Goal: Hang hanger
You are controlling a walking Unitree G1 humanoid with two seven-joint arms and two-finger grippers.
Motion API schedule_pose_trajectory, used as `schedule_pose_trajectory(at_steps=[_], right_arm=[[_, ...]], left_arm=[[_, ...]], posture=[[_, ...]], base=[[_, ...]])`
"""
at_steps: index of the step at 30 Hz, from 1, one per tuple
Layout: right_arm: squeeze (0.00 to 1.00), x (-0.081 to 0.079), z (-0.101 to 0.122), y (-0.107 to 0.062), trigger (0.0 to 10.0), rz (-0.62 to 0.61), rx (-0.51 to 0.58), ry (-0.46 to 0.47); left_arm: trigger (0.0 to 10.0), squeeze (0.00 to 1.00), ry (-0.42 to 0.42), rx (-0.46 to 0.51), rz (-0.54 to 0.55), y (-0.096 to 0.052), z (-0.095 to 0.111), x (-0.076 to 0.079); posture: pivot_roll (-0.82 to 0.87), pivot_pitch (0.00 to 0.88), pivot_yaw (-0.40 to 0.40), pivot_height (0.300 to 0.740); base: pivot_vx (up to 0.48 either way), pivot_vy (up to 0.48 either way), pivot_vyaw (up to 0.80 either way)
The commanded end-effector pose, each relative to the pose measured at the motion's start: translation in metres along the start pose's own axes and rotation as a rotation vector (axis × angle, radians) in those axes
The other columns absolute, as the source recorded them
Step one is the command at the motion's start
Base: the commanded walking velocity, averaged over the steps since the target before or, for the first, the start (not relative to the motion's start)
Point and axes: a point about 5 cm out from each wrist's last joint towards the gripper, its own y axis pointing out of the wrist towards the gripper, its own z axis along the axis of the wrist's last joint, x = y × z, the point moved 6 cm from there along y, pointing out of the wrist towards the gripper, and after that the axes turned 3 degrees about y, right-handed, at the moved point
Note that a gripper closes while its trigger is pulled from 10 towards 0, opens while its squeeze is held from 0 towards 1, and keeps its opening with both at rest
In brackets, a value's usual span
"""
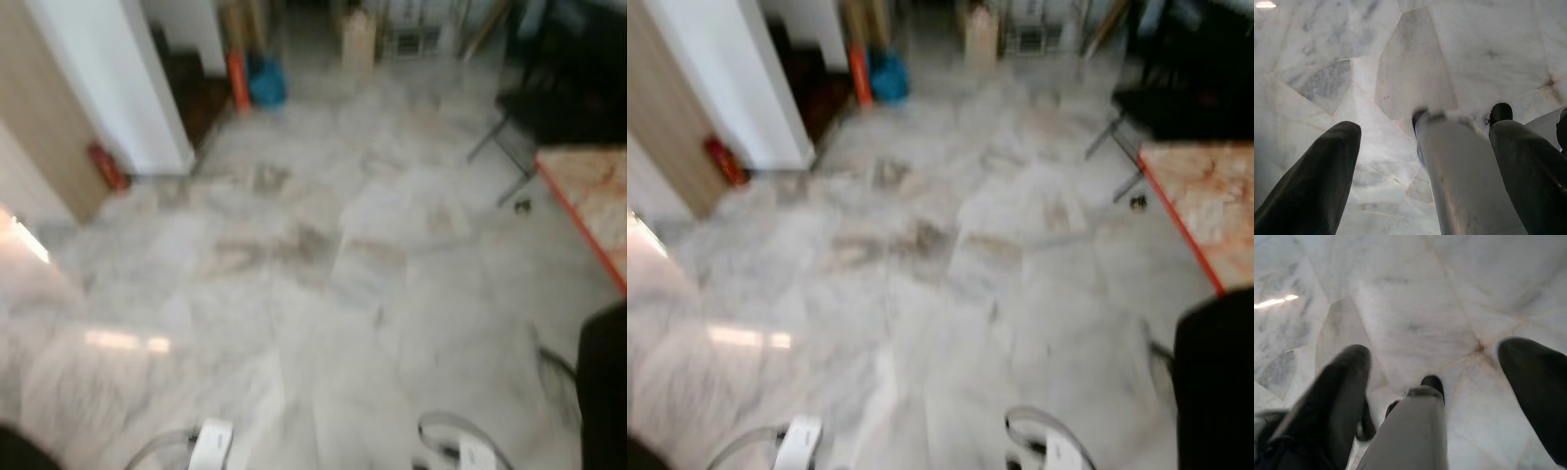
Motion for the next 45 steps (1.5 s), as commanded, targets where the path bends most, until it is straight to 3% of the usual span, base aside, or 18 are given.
schedule_pose_trajectory(at_steps=[1, 21, 30, 34, 45], right_arm=[[0.0, -0.0096, -0.0055, 0.0004, 10.0, 0.02, -0.02, -0.002], [0.0, -0.0102, -0.0044, 0.0012, 10.0, 0.015, -0.023, 0.003], [0.0, -0.0109, -0.0048, 0.0013, 10.0, 0.013, -0.025, 0.003], [0.0, -0.011, -0.0051, 0.0012, 10.0, 0.014, -0.026, 0.001], [0.0, -0.0083, -0.0043, 0.0011, 10.0, 0.005, -0.023, 0.006]], left_arm=[[10.0, 0.0, 0.011, -0.019, 0.018, -0.002, -0.0064, -0.0067], [10.0, 0.0, -0.01, -0.003, 0.028, -0.0035, -0.0044, -0.0139], [10.0, 0.0, -0.005, 0.003, 0.026, -0.0015, -0.0001, -0.0087], [10.0, 0.0, 0.04, 0.003, 0.029, -0.0009, 0.0014, -0.0076], [10.0, 0.0, 0.04, 0.004, 0.038, -0.0012, 0.0015, -0.0096]], posture=[[-0.03, 0.0, 0.04, 0.74], [-0.02, 0.0, 0.041, 0.74], [-0.01, 0.0, 0.042, 0.74], [-0.01, 0.0, 0.042, 0.74], [-0.02, 0.0, 0.039, 0.74]], base=[[0.0, 0.0, -0.78], [0.0, 0.0, -0.78], [0.0, 0.0, -0.77], [0.0, 0.0, -0.77], [0.0, -0.173, -0.77]])
